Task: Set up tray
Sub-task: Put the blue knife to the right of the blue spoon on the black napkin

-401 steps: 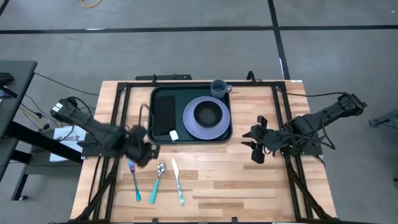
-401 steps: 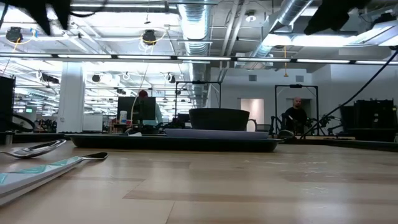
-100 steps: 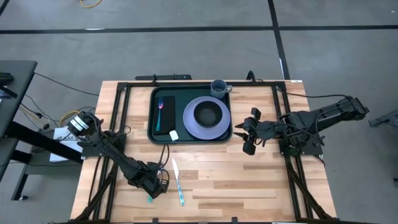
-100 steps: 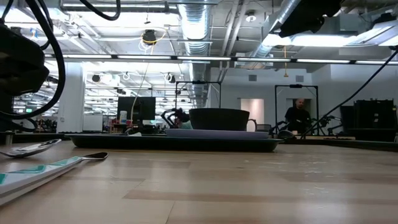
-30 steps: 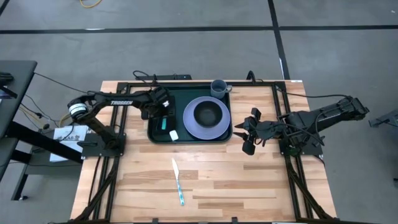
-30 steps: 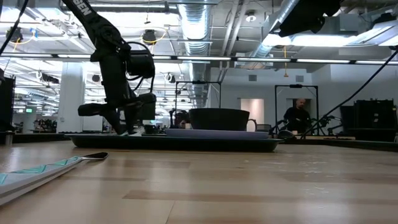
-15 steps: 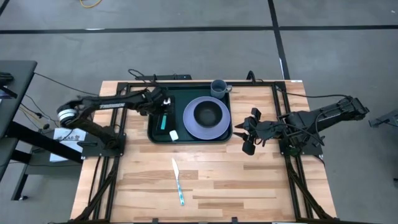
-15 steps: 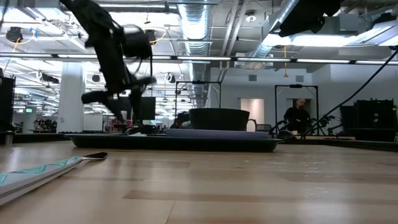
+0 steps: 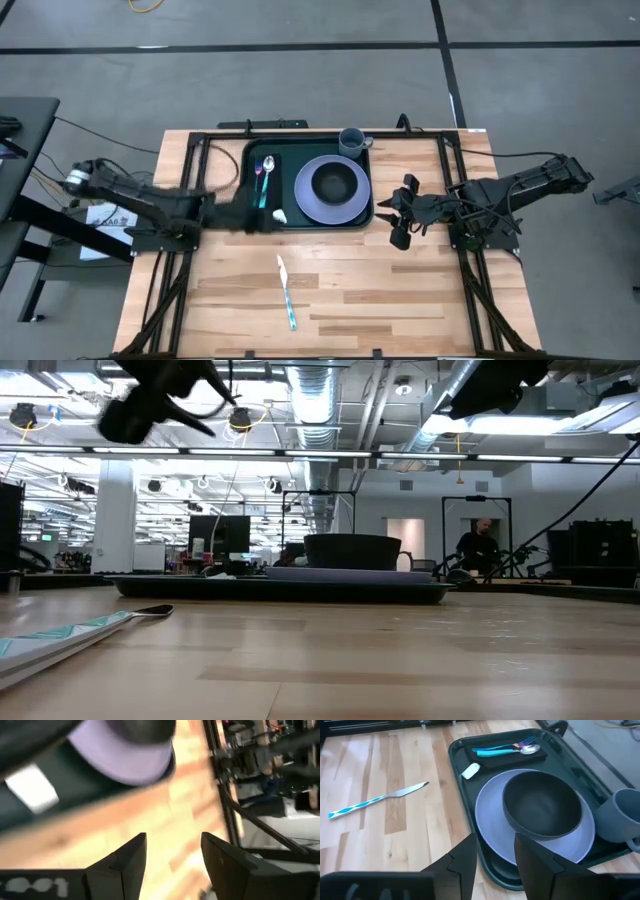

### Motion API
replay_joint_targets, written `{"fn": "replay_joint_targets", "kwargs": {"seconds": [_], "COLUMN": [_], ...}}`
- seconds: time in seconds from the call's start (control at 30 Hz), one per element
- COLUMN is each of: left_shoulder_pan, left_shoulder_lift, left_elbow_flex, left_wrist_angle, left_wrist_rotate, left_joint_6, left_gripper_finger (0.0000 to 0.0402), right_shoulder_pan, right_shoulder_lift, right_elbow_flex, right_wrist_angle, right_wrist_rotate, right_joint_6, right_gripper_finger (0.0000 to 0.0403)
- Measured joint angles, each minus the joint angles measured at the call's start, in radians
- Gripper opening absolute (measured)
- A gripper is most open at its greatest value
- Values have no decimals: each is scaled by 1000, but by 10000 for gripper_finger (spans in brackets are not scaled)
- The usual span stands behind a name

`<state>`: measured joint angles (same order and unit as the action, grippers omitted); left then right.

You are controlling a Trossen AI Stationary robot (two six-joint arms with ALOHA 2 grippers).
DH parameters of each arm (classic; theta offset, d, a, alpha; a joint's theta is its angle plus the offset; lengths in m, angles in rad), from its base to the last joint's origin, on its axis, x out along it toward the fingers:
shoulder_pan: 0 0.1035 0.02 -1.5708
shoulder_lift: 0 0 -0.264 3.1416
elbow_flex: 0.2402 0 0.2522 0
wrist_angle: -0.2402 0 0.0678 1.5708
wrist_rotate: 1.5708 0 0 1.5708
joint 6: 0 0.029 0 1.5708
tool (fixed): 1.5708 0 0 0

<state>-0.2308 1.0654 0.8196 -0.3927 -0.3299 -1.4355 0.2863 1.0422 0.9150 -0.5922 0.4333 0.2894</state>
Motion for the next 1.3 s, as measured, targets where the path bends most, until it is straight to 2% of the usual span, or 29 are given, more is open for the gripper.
{"fn": "replay_joint_targets", "kwargs": {"seconds": [0.2, 0.33, 0.57, 0.8, 1.03, 1.3], "left_shoulder_pan": [-258, -339, -341, -337, -331, -283], "left_shoulder_lift": [128, 290, 605, 818, 909, 937], "left_elbow_flex": [11, 83, 296, 423, 443, 446], "left_wrist_angle": [-1, -25, -184, -241, -220, -249], "left_wrist_rotate": [-49, -24, 161, 219, 257, 319], "left_joint_6": [-345, -496, -522, -577, -734, -711], "left_gripper_finger": [176, 176, 176, 176, 176, 176], "right_shoulder_pan": [0, 0, 0, 0, 0, 0], "right_shoulder_lift": [0, 0, 0, 0, 0, 0], "right_elbow_flex": [0, 0, 0, 0, 0, 0], "right_wrist_angle": [-2, -7, -7, -7, -6, -6], "right_wrist_rotate": [-30, -37, -37, -37, -39, -39], "right_joint_6": [0, 0, 0, 0, 0, 0], "right_gripper_finger": [123, 123, 123, 123, 123, 123]}}
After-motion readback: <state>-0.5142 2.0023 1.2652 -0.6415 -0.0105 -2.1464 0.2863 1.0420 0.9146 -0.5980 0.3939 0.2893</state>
